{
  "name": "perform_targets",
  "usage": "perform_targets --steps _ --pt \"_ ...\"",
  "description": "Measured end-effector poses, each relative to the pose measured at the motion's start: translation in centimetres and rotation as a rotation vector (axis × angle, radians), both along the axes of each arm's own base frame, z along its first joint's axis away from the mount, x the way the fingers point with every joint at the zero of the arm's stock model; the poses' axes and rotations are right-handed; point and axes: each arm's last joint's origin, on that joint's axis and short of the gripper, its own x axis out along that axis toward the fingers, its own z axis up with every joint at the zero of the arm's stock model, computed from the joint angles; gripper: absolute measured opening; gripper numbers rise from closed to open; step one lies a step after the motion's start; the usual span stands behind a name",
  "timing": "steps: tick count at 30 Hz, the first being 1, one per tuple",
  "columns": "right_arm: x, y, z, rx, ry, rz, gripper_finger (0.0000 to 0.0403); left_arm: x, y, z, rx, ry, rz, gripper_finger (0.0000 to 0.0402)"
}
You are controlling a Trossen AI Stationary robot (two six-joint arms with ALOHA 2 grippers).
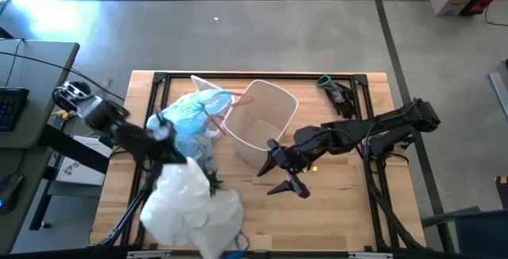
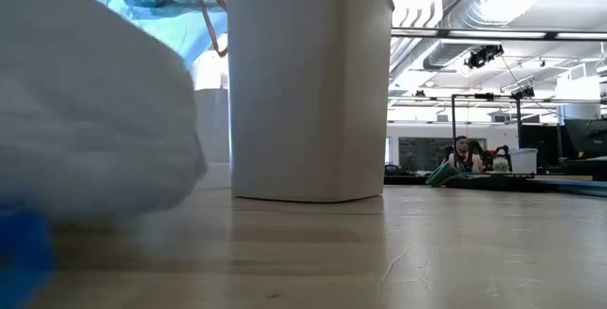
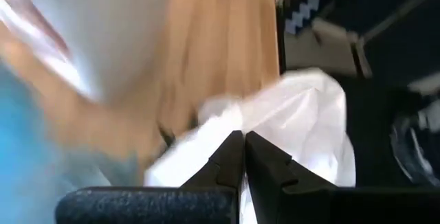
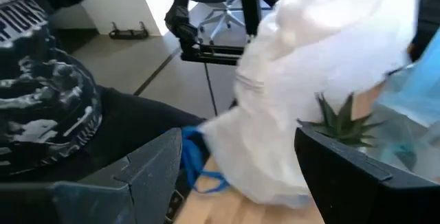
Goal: Place trash/remove bag and relplace
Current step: Insert the new trash bag into the trash bin
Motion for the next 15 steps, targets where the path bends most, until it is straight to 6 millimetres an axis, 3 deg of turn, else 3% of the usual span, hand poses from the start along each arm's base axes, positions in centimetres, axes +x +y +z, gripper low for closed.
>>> perform_targets --steps 7,12,15 --pt "0.9 0.7 -0.7 -0.008 -0.025 0.01 0.027 -1.7 1.8 7.1 0.171 -0.318 0.035 0.0" --pt "2.7 0.5 -2.1 -0.075 -0.063 -0.032 0.027 -2.1 2.5 10.8 0.323 -0.474 0.07 0.0" --pt "3.7 0.1 -3.0 -0.065 -0.055 -0.033 0.027 -2.0 2.3 11.6 0.341 -0.498 0.034 0.0"
